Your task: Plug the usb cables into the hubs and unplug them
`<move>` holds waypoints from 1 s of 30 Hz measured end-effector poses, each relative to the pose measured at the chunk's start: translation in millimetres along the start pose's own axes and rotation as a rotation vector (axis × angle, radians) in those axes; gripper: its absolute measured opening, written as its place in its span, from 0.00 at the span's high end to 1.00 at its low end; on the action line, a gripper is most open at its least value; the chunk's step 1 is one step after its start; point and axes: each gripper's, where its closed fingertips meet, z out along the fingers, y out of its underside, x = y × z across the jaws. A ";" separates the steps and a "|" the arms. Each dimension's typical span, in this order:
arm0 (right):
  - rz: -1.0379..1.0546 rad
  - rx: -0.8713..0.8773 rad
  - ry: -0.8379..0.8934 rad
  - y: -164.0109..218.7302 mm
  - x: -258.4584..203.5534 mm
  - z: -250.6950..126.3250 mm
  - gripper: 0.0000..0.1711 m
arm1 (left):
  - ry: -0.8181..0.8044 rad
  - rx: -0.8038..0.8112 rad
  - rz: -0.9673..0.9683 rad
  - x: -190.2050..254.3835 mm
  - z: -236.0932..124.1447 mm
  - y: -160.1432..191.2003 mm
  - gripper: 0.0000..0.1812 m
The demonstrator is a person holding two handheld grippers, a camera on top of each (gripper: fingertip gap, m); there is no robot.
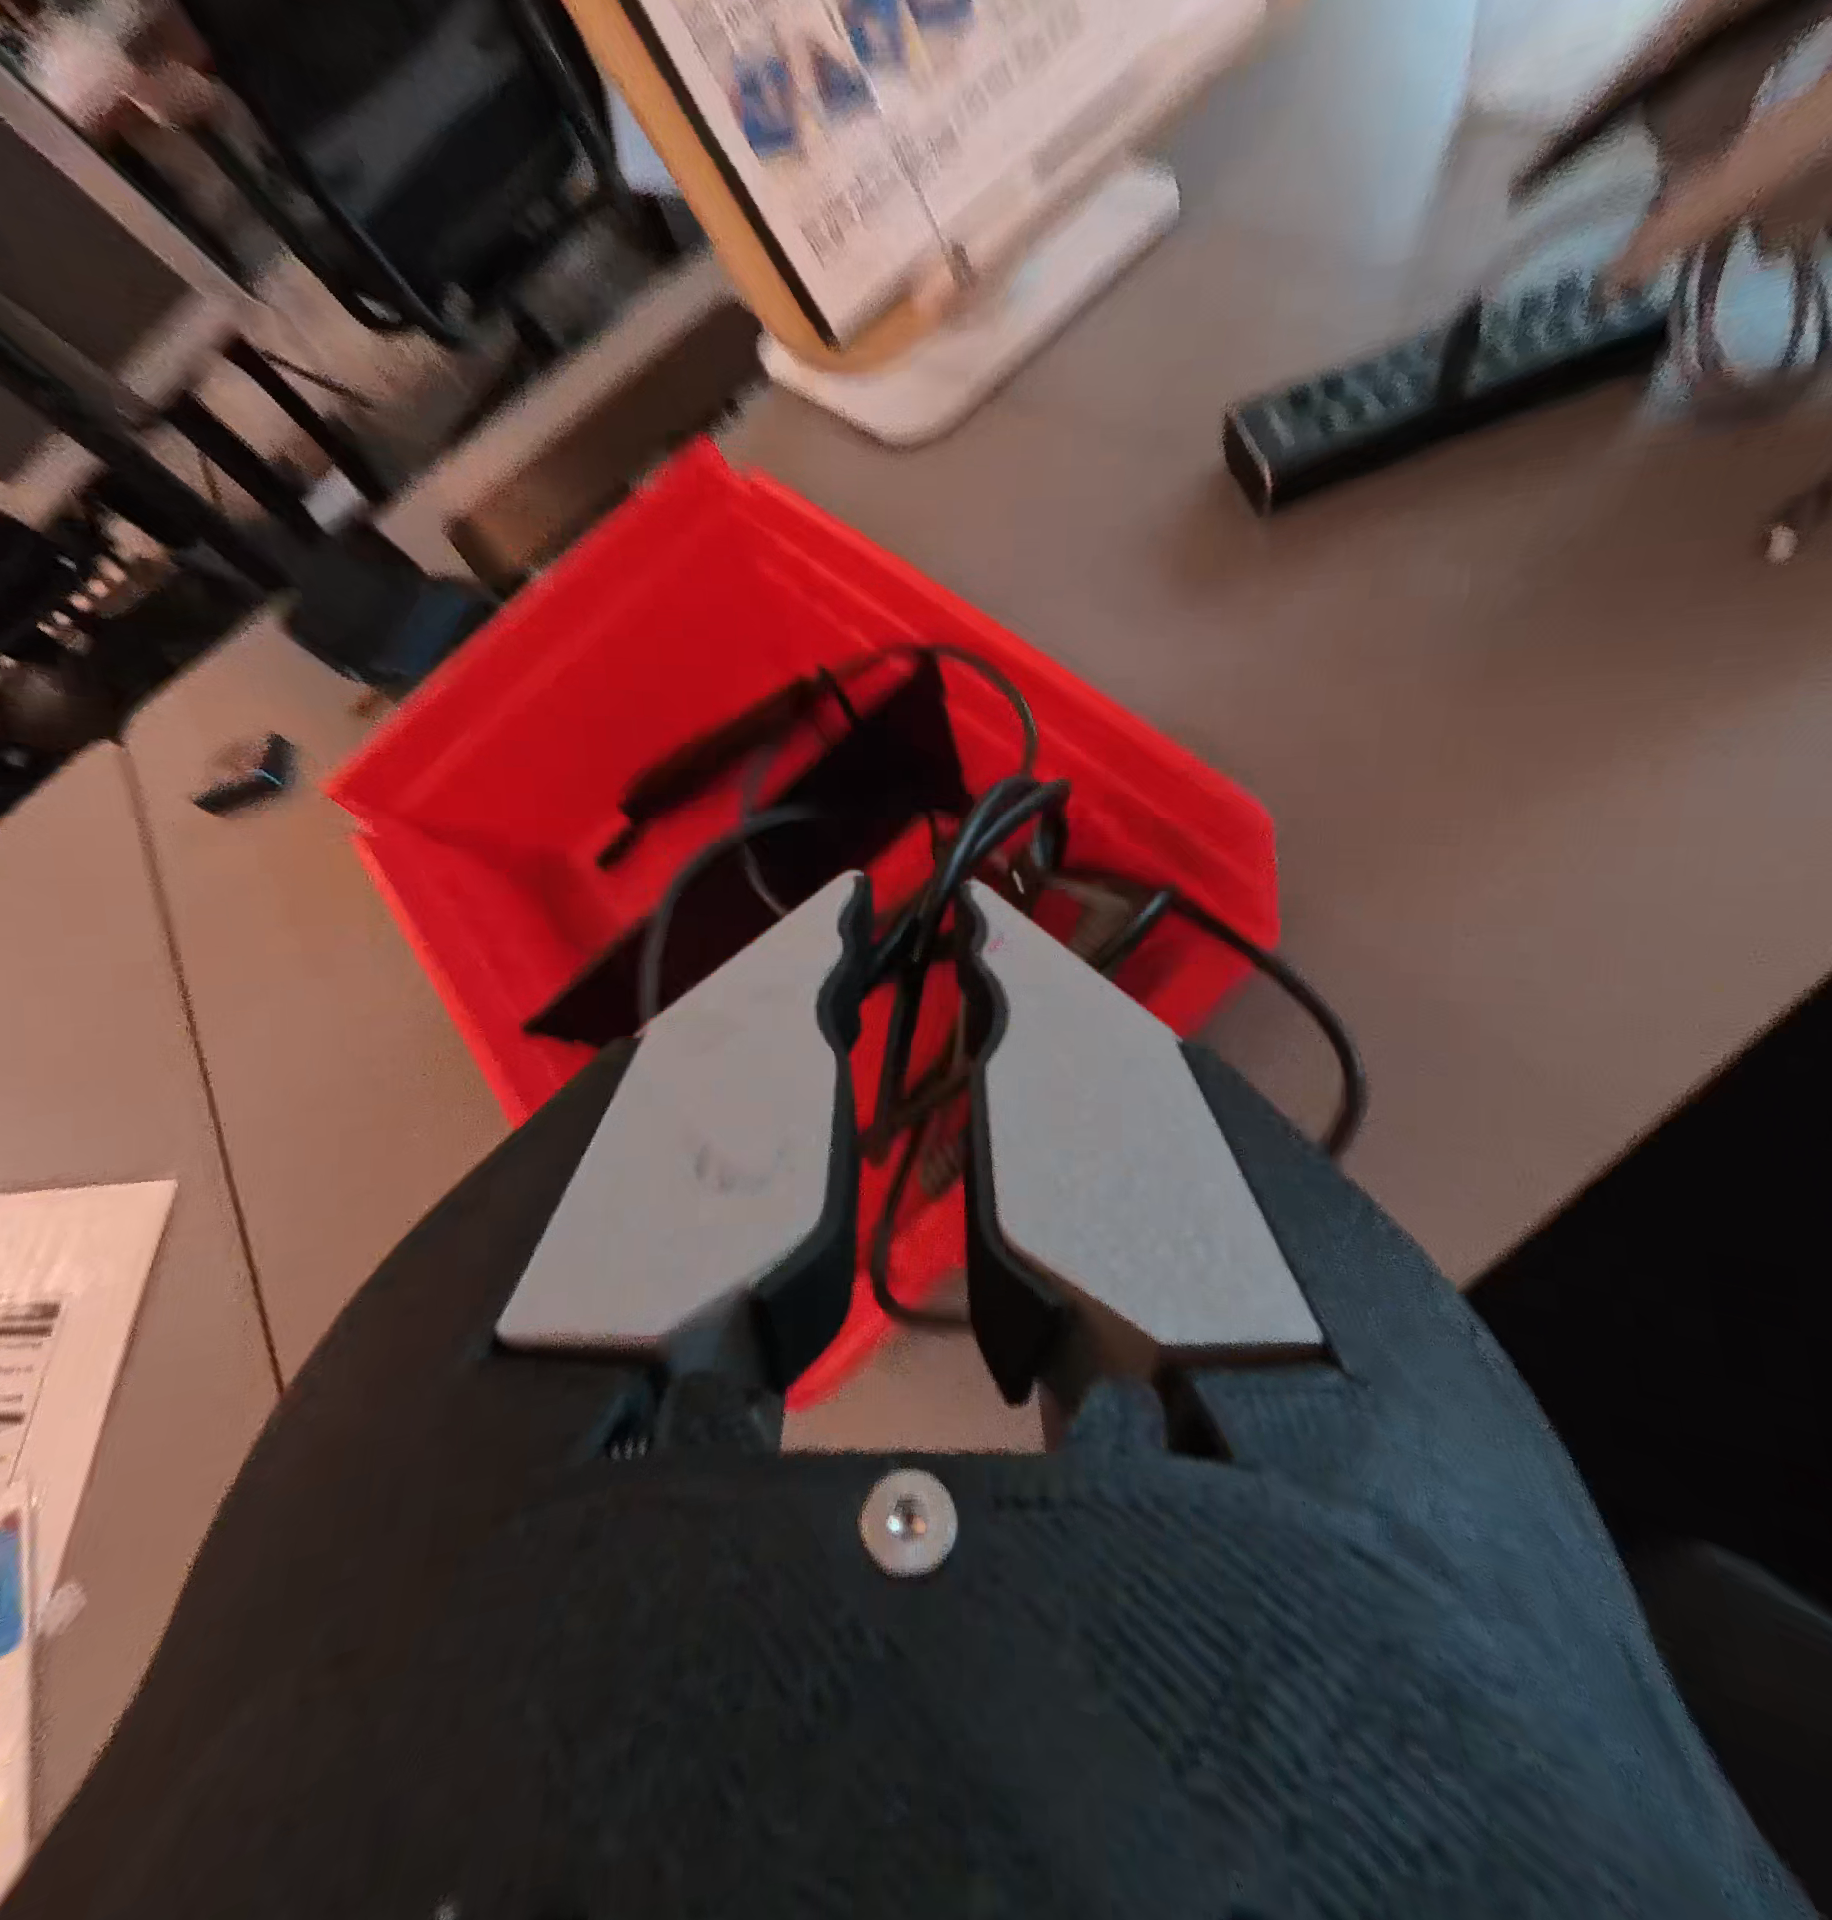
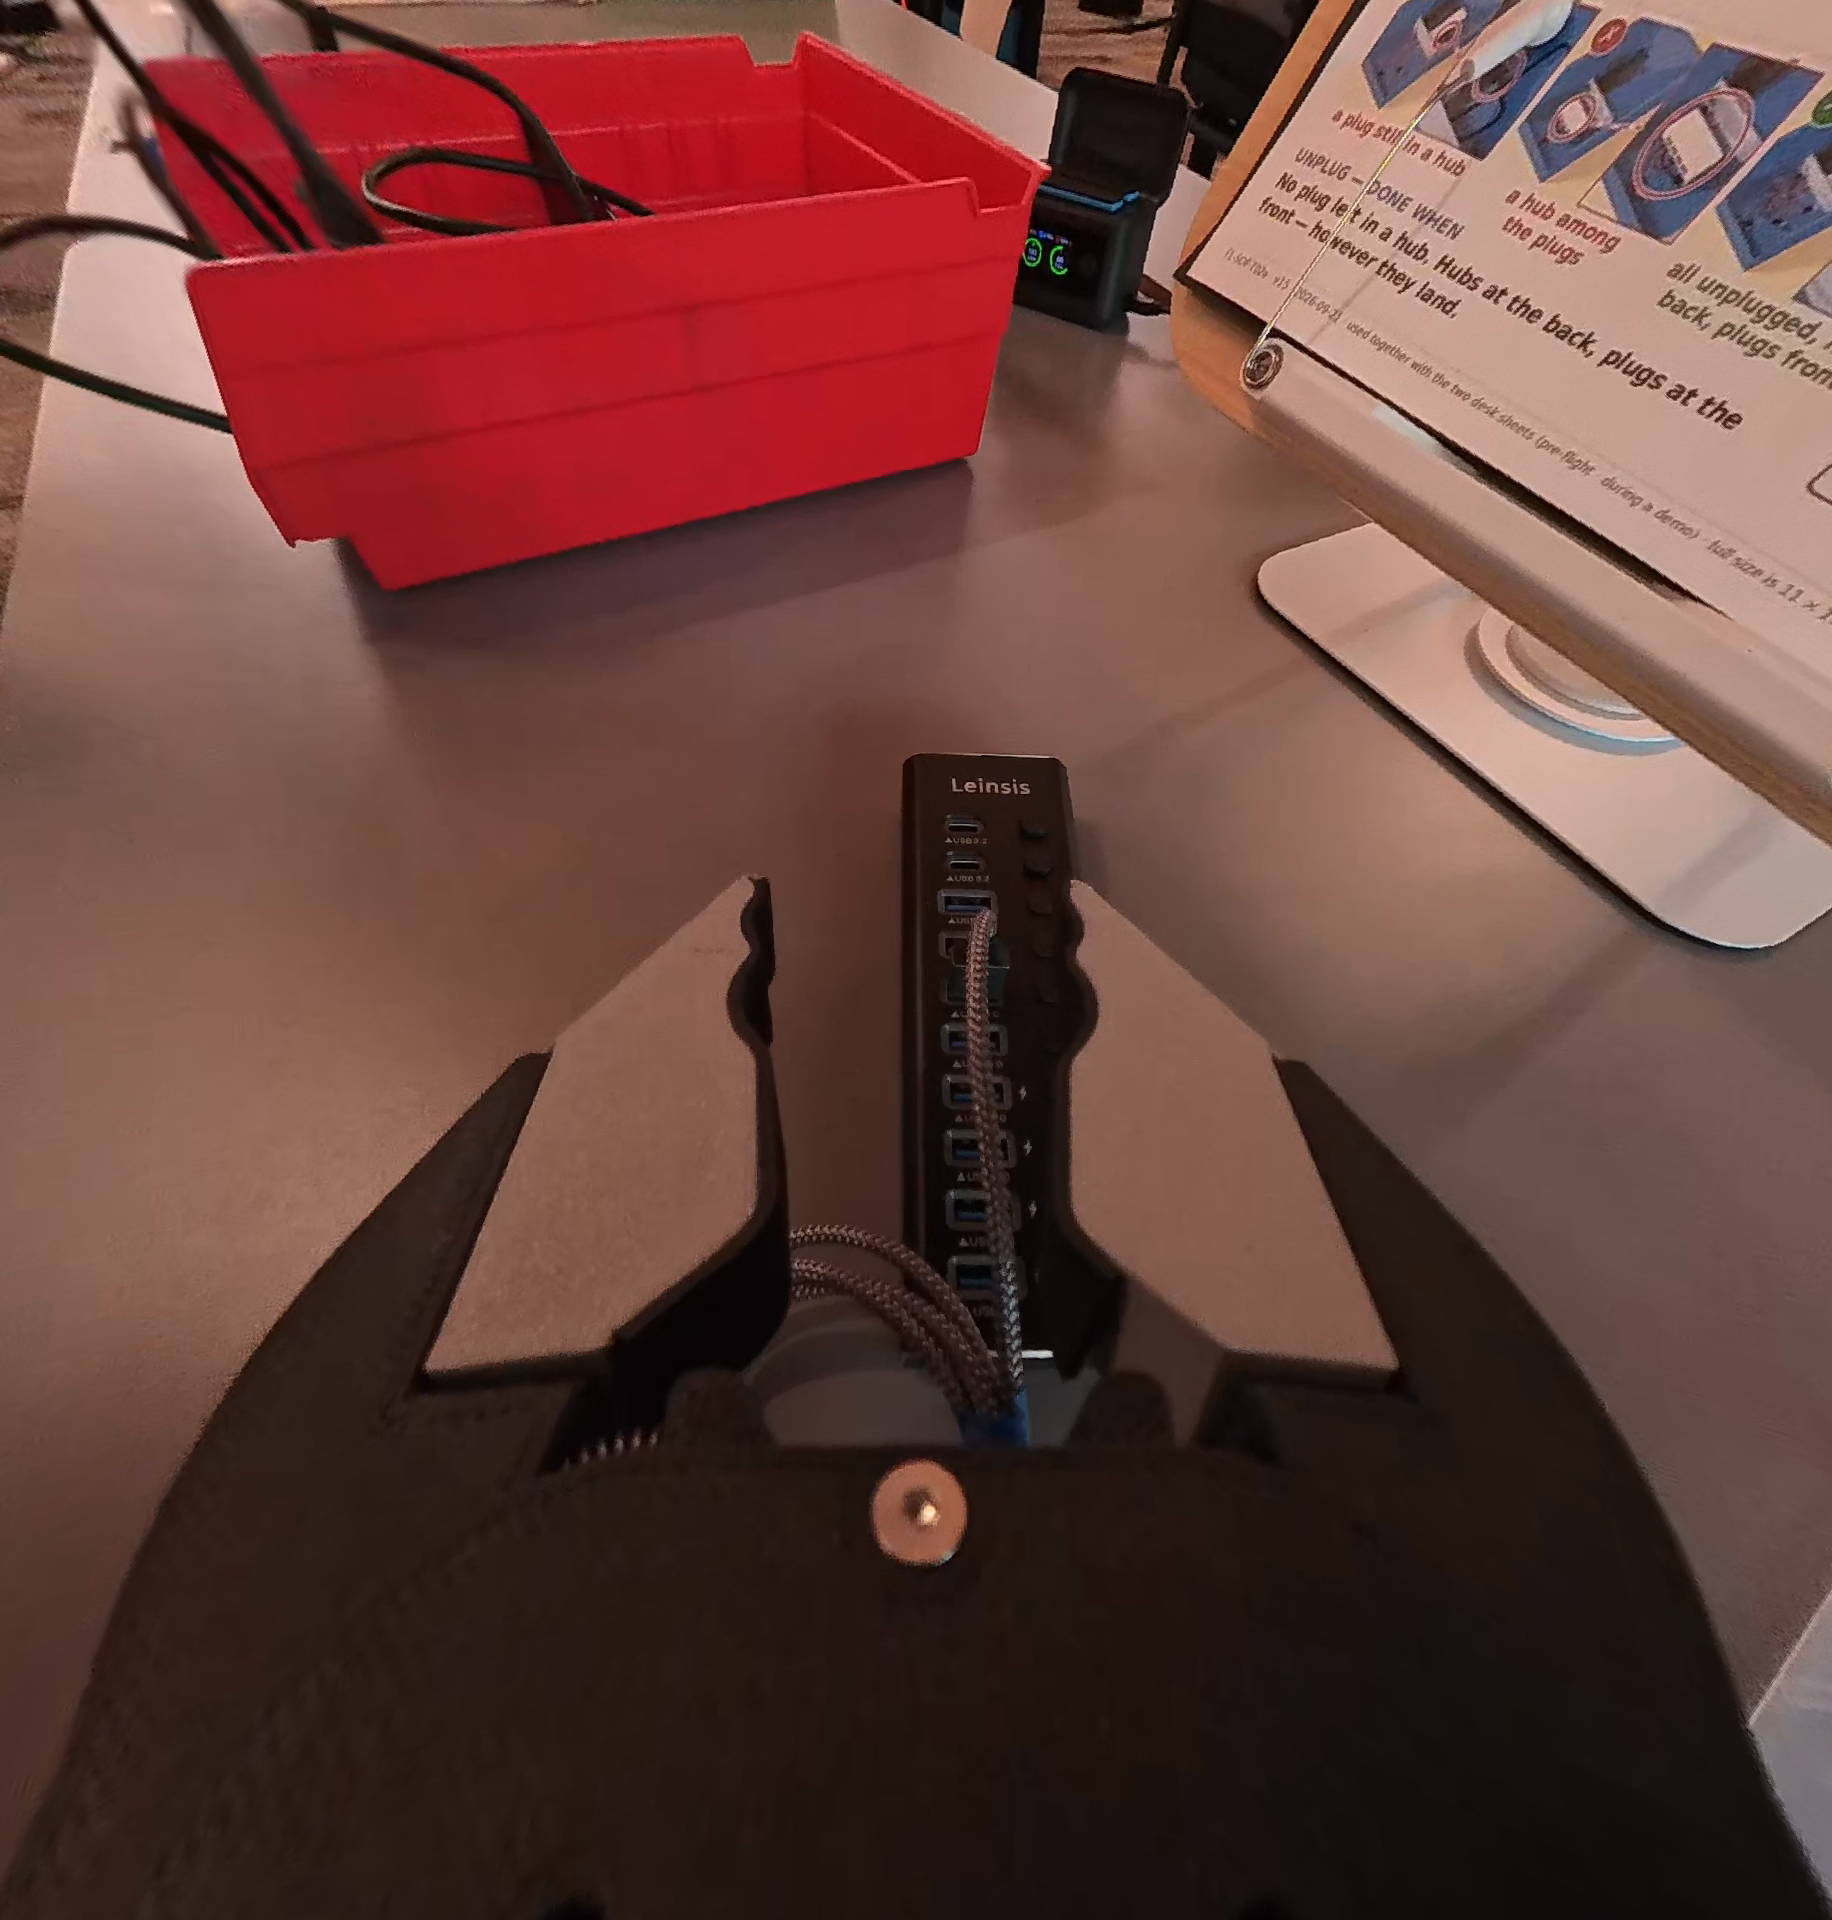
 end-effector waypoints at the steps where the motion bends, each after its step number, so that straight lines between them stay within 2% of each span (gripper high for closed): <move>1: -0.001 -0.002 0.001 0.4 -0.1 0.2 0.71 | 0.000 0.059 -0.029 -7.4 -5.1 -14.0 0.93; 4: -0.002 -0.004 0.000 0.8 -0.3 0.3 0.71 | -0.002 0.115 -0.140 -29.5 -4.2 -32.2 0.93; 7: -0.003 -0.004 -0.002 0.4 -0.9 0.1 0.71 | -0.138 0.137 -0.148 -59.5 -6.9 -42.3 0.93; 10: -0.009 -0.006 -0.001 0.1 -1.5 -0.2 0.71 | -0.079 0.226 -0.191 -54.8 -8.4 -59.0 0.95; 11: -0.011 -0.006 -0.002 0.1 -2.0 -0.1 0.71 | -0.051 0.201 -0.195 -50.4 -4.3 -55.6 0.95; 14: -0.012 -0.015 -0.005 1.4 -3.1 0.9 0.71 | -0.105 0.182 -0.217 -59.6 -4.3 -46.7 0.94; 18: -0.013 -0.038 -0.003 5.0 -3.6 3.4 0.71 | -0.042 0.147 -0.483 -70.7 2.1 -23.3 0.92; 20: -0.015 -0.045 -0.002 6.6 -3.7 4.3 0.71 | -0.048 0.135 -0.544 -75.0 5.2 -11.4 0.91; 24: -0.010 -0.056 -0.001 9.1 -2.9 5.6 0.71 | -0.049 0.082 -0.546 -65.4 11.3 6.4 0.83; 30: 0.000 -0.070 -0.003 13.0 -2.2 7.6 0.71 | -0.045 0.088 -0.497 -37.0 9.6 9.1 0.78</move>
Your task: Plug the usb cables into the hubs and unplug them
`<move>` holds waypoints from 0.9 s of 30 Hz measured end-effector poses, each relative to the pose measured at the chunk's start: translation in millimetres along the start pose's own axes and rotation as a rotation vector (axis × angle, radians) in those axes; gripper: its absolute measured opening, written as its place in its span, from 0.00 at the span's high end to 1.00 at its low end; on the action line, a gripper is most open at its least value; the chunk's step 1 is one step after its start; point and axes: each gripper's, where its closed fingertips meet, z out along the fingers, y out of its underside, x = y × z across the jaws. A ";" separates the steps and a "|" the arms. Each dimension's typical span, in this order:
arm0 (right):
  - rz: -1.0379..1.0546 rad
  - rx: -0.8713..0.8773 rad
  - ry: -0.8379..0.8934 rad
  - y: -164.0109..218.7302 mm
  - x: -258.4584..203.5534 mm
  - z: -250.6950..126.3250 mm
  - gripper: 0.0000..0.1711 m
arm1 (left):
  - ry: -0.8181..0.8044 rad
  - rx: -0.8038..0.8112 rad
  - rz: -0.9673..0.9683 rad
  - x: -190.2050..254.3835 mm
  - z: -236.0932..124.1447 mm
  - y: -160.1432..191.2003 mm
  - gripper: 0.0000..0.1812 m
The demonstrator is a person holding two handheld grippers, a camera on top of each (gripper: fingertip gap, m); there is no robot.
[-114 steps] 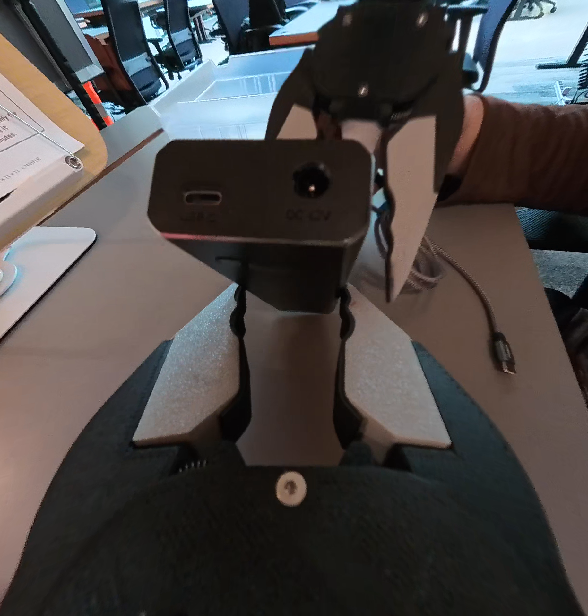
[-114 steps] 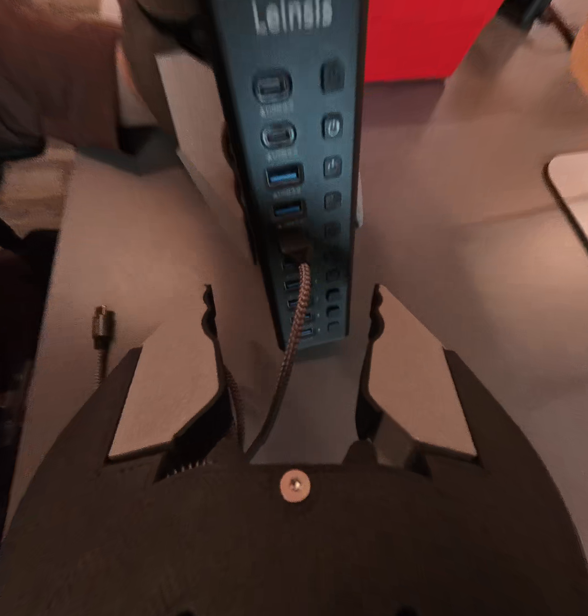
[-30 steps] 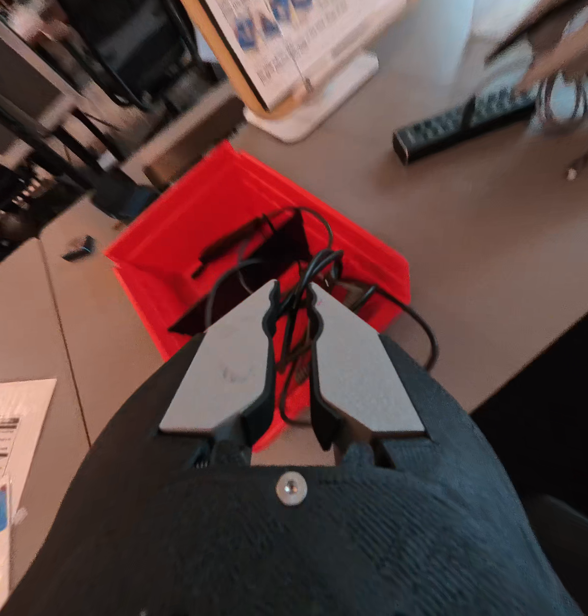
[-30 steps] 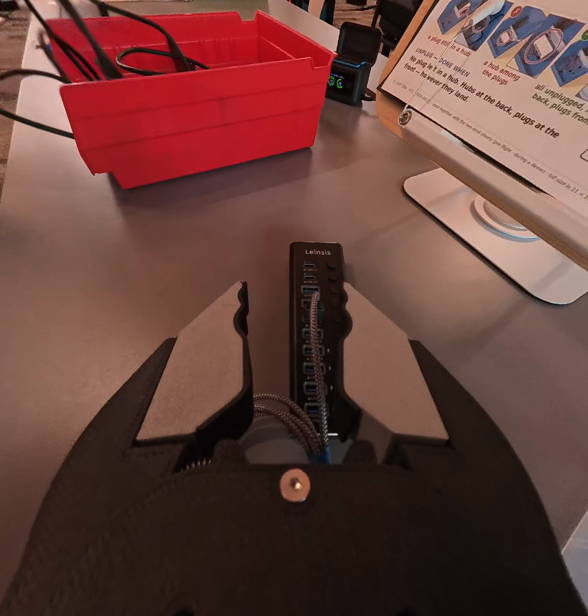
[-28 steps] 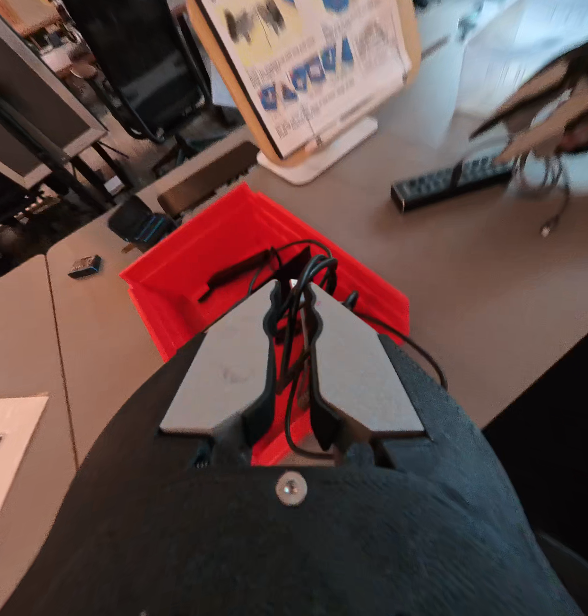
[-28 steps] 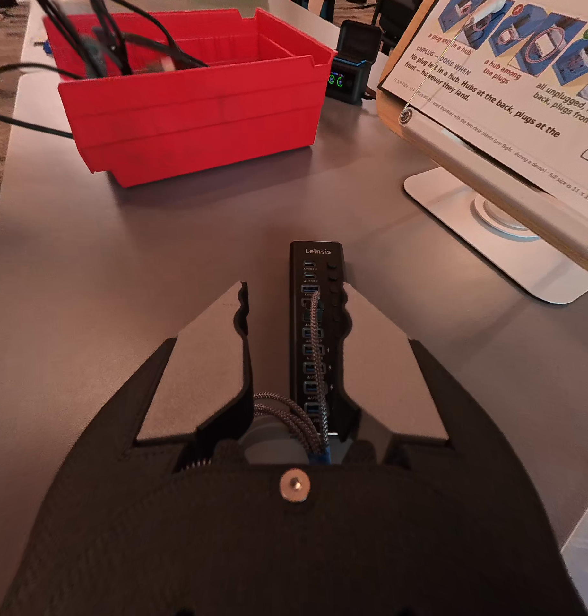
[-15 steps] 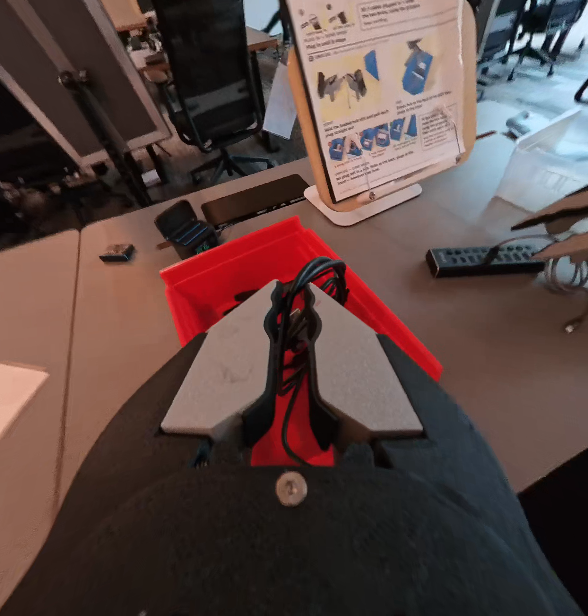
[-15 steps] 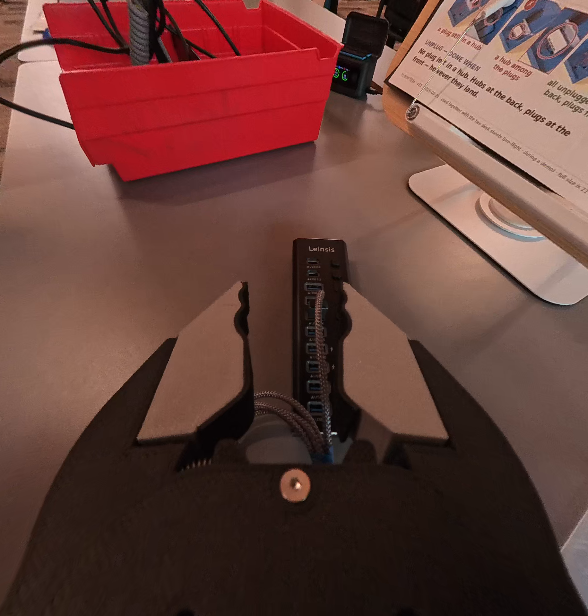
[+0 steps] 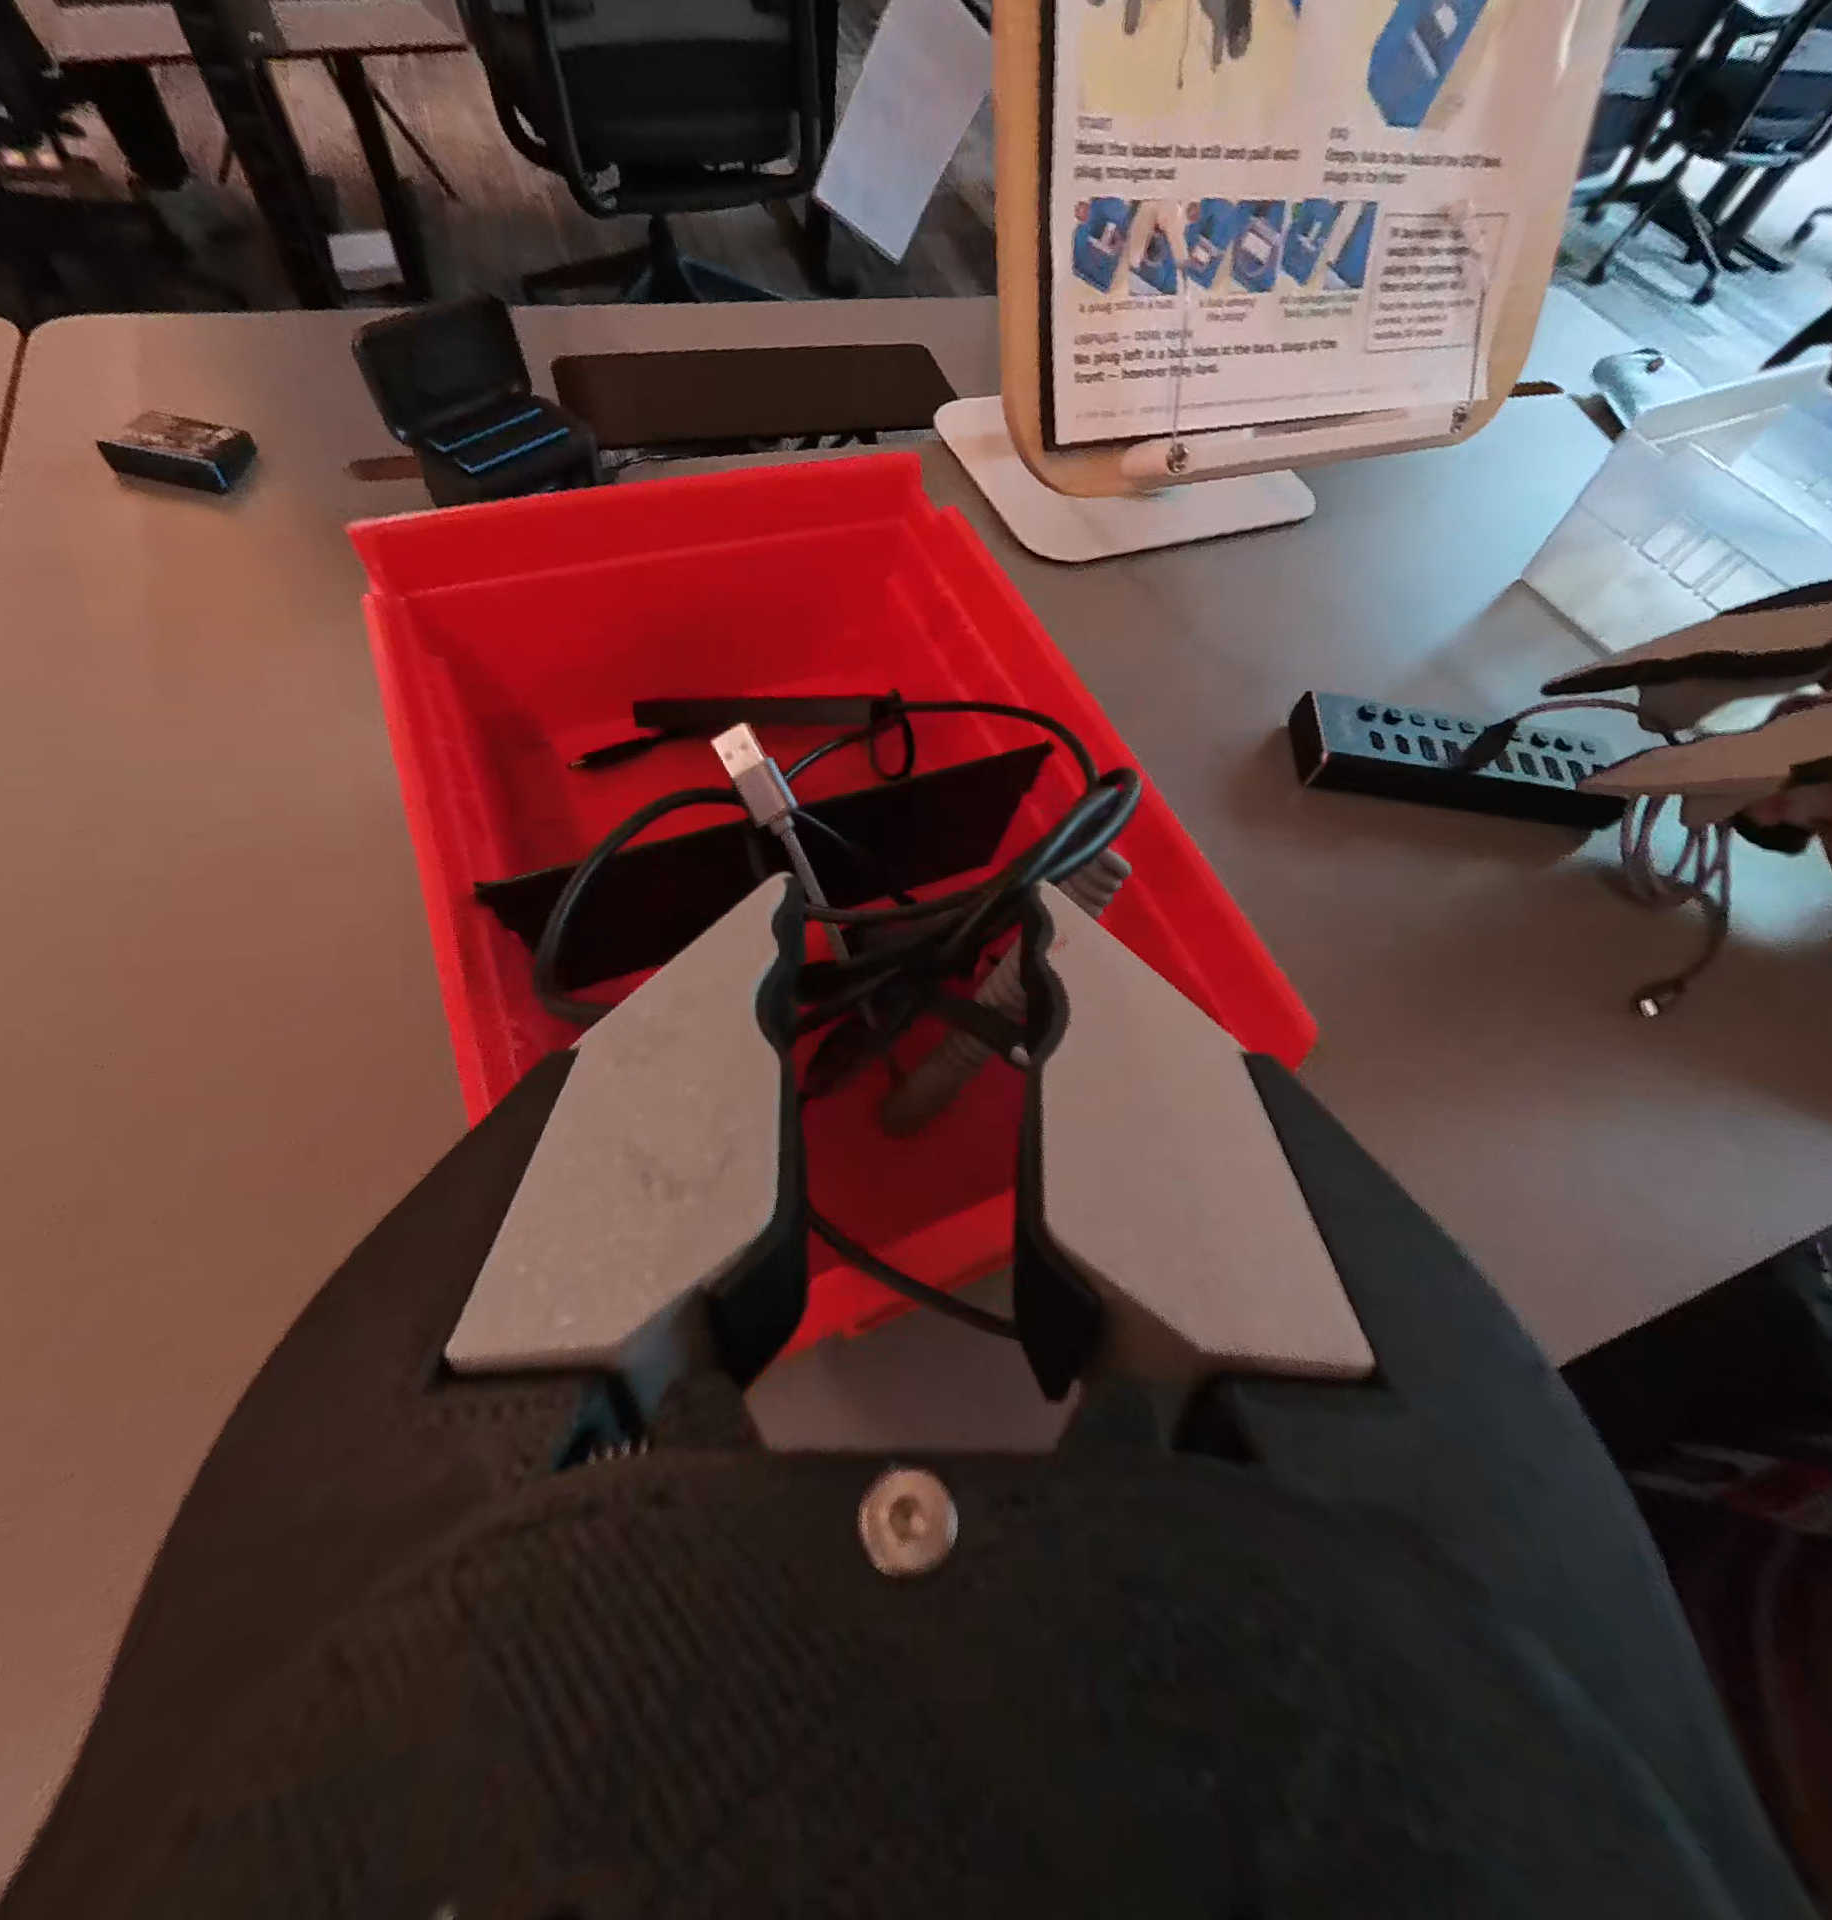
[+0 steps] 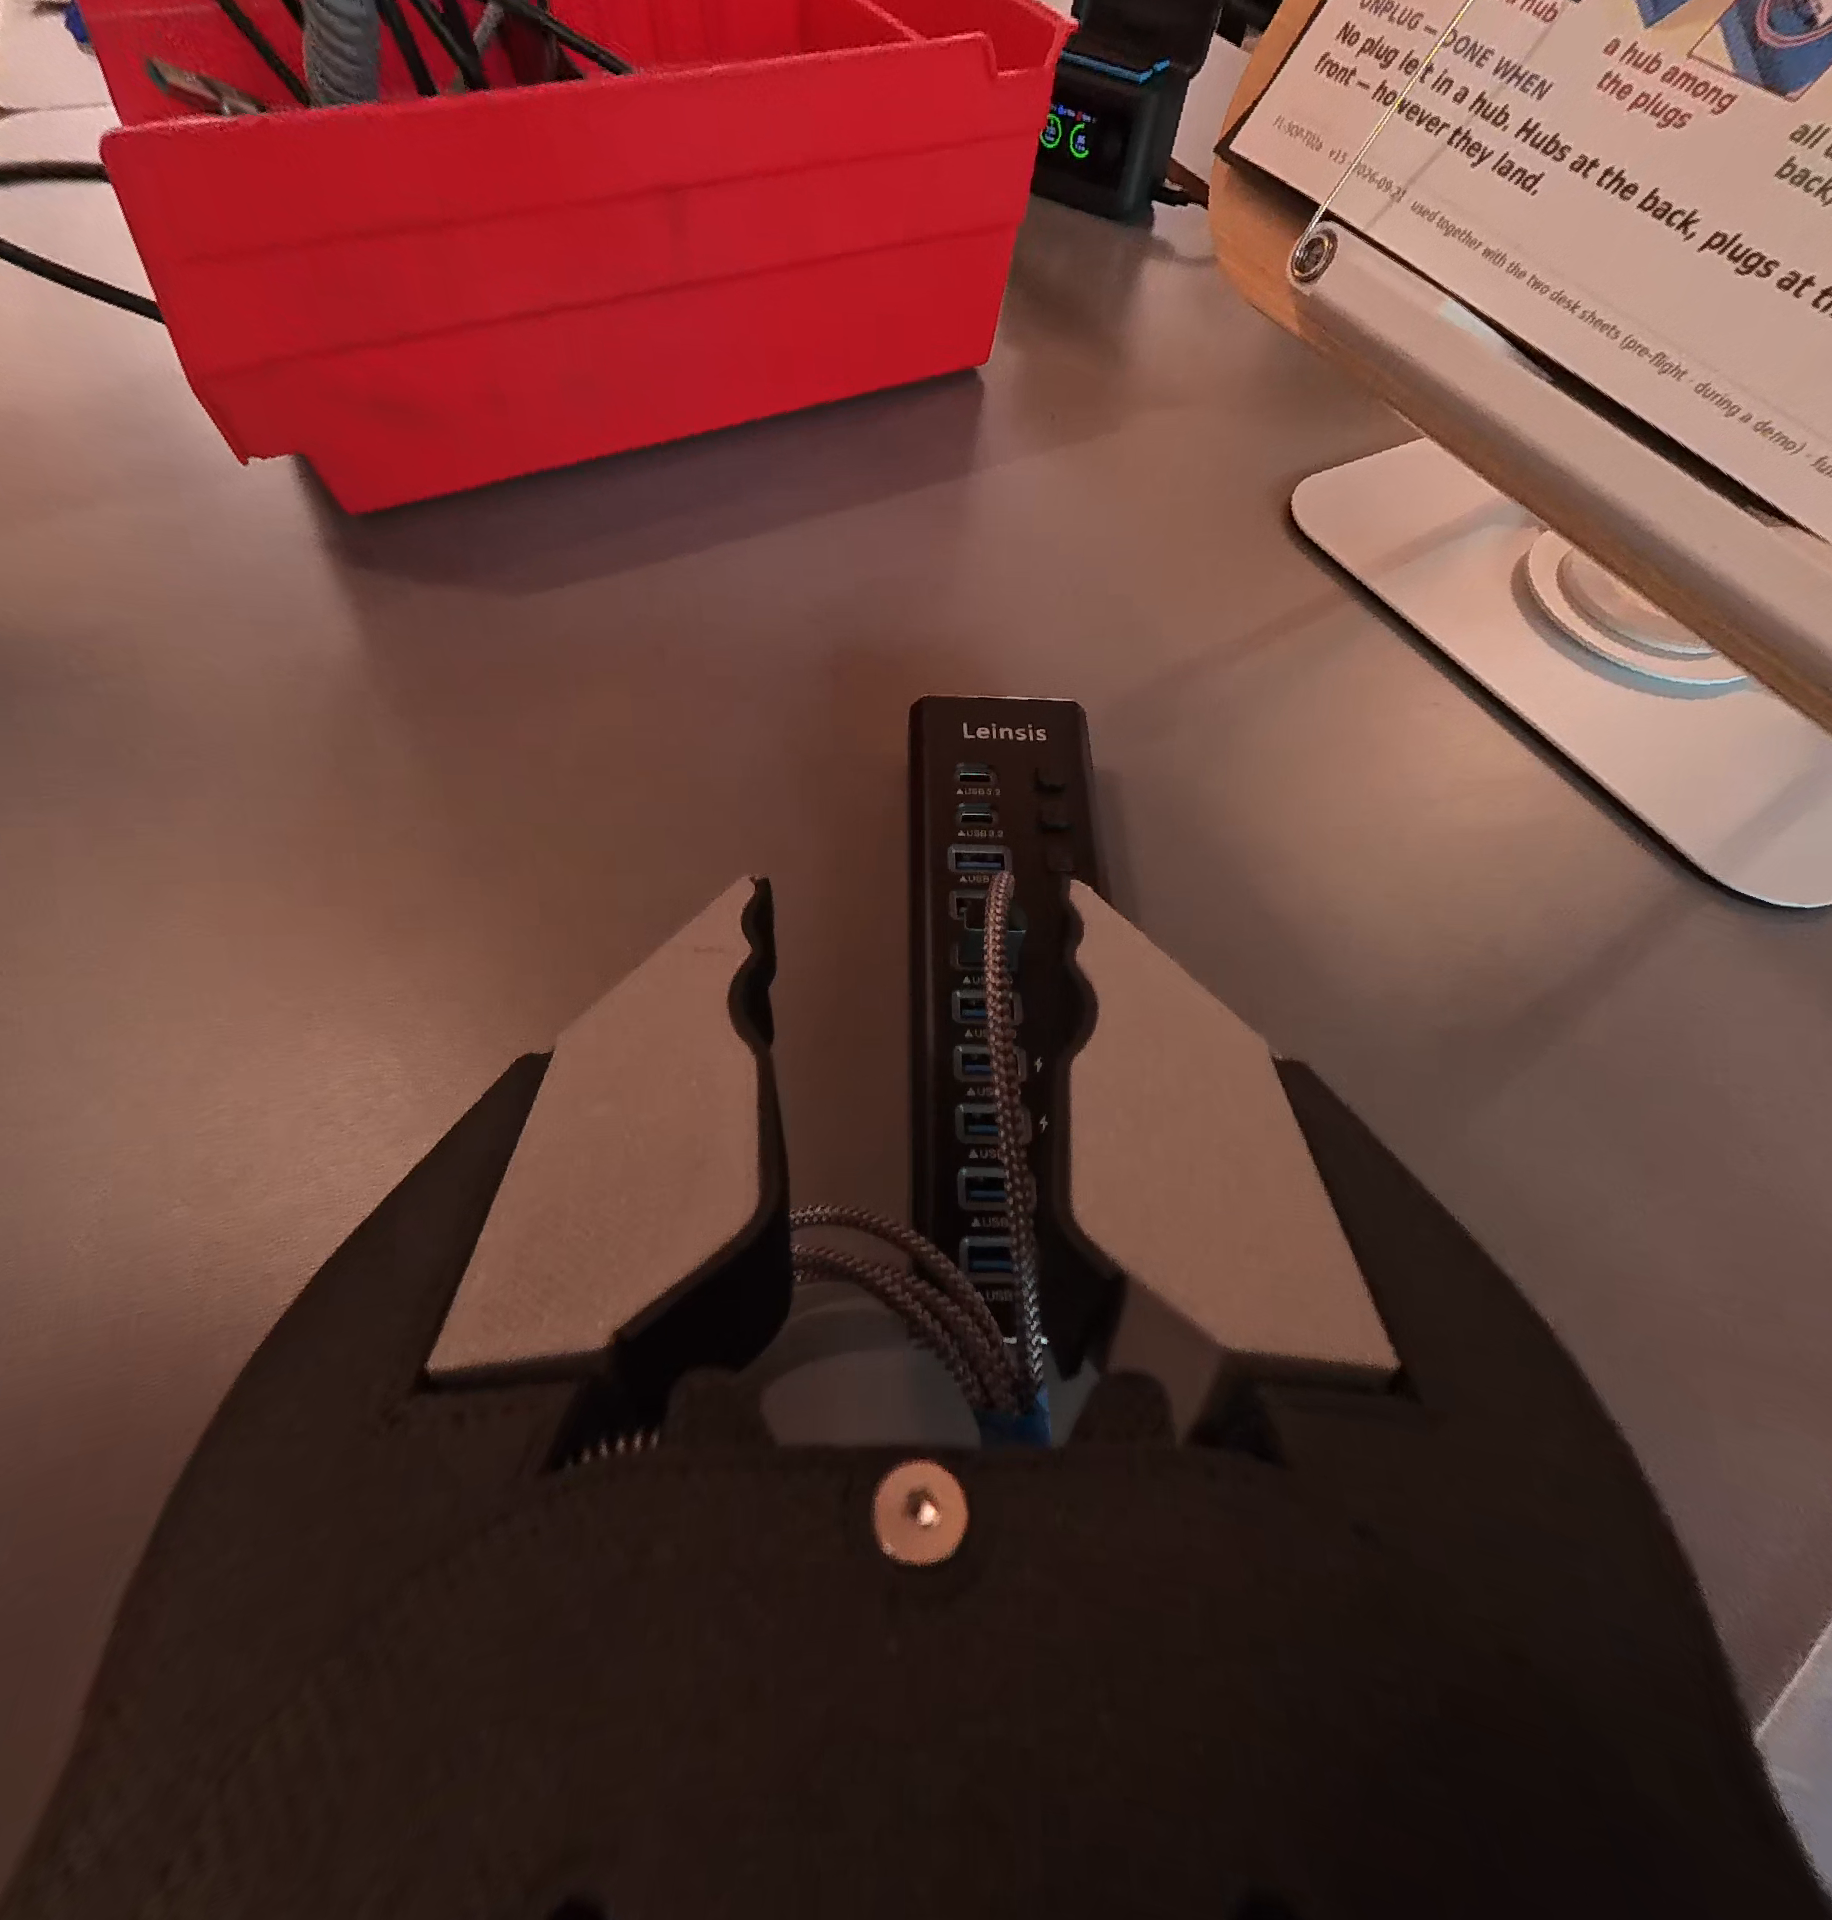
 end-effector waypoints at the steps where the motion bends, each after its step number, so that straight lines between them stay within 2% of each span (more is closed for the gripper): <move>1: 0.002 0.000 -0.002 0.2 0.0 0.2 0.71 | -0.001 0.002 0.017 3.7 -1.2 2.4 0.78; 6: 0.016 -0.012 -0.006 3.3 0.6 2.4 0.71 | 0.004 -0.020 0.009 0.7 1.2 11.9 0.79; 9: 0.006 -0.013 0.001 3.3 0.9 2.2 0.72 | 0.081 -0.088 -0.017 11.3 12.7 22.8 0.79; 14: 0.025 -0.002 0.005 3.5 4.5 0.7 0.71 | 0.205 -0.067 0.109 53.1 -2.5 18.5 0.86; 17: 0.039 -0.002 -0.005 3.7 4.2 1.7 0.72 | 0.363 -0.013 0.191 100.0 -23.7 12.6 0.90; 19: 0.032 -0.009 -0.006 4.5 2.8 2.8 0.72 | 0.431 -0.066 0.204 123.2 -26.4 26.0 0.91; 21: 0.018 -0.016 -0.002 5.1 1.5 3.6 0.72 | 0.376 -0.217 0.232 121.8 -13.3 56.4 0.85; 23: 0.007 -0.020 0.003 5.5 1.0 3.9 0.72 | 0.229 -0.318 0.274 99.2 3.9 79.2 0.84; 27: 0.016 -0.016 0.005 6.0 2.1 3.2 0.72 | 0.195 -0.370 0.282 92.2 21.6 93.3 0.82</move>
